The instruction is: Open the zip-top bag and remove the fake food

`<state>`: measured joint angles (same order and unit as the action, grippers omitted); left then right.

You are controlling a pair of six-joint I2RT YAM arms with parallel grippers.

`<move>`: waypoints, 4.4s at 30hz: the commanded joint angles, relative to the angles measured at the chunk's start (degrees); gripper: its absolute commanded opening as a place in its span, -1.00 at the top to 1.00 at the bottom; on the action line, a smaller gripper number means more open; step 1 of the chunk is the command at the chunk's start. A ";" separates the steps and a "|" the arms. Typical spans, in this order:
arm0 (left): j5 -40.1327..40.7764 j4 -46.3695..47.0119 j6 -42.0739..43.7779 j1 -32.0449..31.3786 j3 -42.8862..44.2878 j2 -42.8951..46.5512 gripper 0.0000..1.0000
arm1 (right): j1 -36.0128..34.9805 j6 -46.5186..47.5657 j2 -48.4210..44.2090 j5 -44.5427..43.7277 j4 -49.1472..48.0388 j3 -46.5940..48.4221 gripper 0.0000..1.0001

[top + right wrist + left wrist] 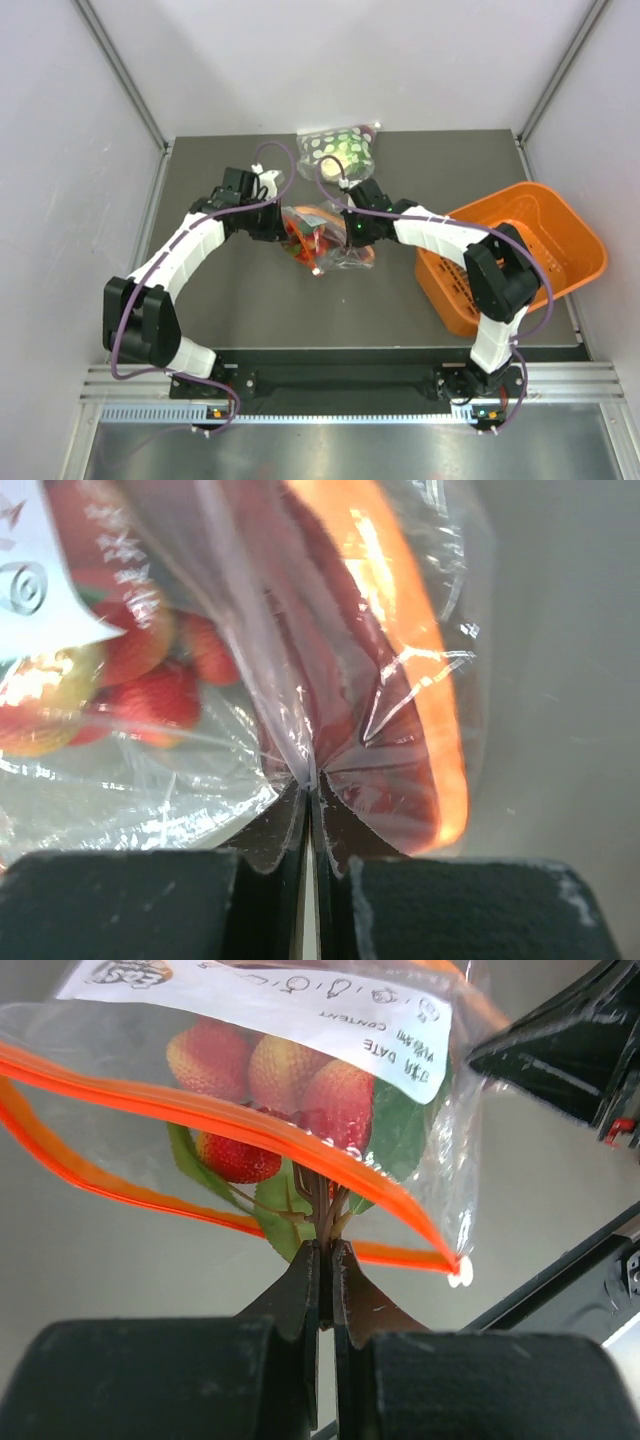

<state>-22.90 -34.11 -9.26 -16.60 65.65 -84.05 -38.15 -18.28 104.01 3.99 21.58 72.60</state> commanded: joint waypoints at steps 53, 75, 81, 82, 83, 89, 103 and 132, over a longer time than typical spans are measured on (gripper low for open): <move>-13.57 -8.43 -6.21 1.22 13.80 16.64 1.00 | 5.81 -6.76 6.91 -2.06 5.66 14.24 1.00; -7.08 -3.51 -10.52 1.31 15.91 12.70 1.00 | 5.72 -0.46 -6.17 -1.44 5.05 15.29 -0.38; -9.09 -3.95 -11.05 1.31 19.43 7.33 1.00 | 4.49 9.29 -17.25 -1.18 5.40 15.73 -0.92; -9.45 -3.60 -11.39 1.31 19.34 7.06 1.00 | 4.23 10.10 -18.39 0.82 5.22 15.82 -0.93; -9.62 -2.73 -11.66 1.31 19.17 6.88 1.00 | 4.05 10.72 -20.14 2.41 4.09 15.73 -0.93; -15.41 -2.46 -10.70 1.31 19.61 5.48 1.00 | 2.65 10.20 -23.85 15.07 -4.87 13.36 -0.99; -23.68 -2.02 -12.80 1.31 22.24 3.37 1.00 | -3.68 15.29 -18.05 16.49 2.05 17.14 -0.93; -38.54 10.03 -23.61 1.31 15.39 5.74 0.71 | -11.24 24.17 -16.73 -7.85 -1.80 14.07 1.00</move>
<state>-54.39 -27.92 -31.42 -14.63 81.36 -81.89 -49.39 6.66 88.16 0.78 25.30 87.22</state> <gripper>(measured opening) 0.130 0.040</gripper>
